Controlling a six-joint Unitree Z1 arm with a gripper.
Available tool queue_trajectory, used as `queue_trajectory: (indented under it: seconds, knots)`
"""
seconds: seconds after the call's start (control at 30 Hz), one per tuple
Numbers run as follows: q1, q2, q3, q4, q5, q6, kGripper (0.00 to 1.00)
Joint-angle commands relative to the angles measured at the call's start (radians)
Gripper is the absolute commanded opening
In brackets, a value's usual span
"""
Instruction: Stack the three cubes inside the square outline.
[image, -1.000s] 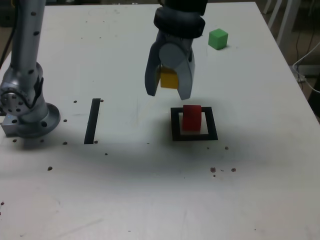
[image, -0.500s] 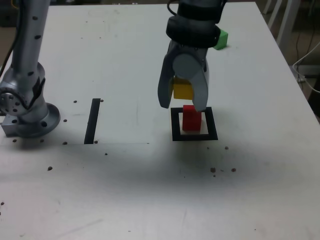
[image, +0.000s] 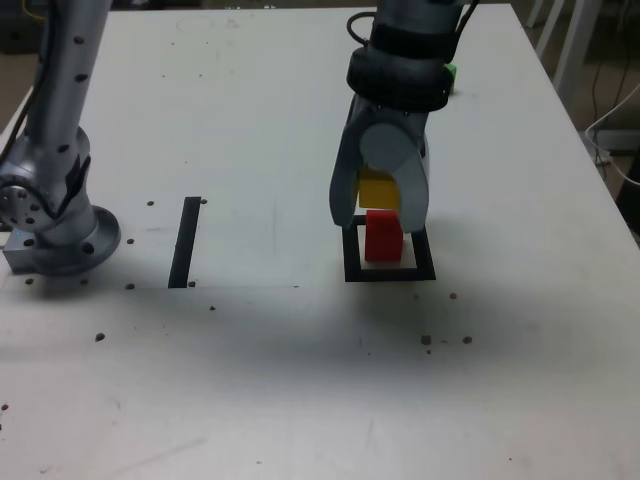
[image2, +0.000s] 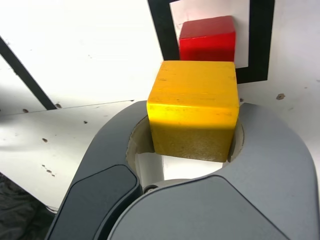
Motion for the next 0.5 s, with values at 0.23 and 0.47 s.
queue_trajectory:
  seconds: [0.23,0.47]
  knots:
    - [-0.002,0.036,0.01,-0.012,-0.008,0.008,0.28]
    - [-0.002,0.048,0.027,-0.035,-0.015,0.012,0.28]
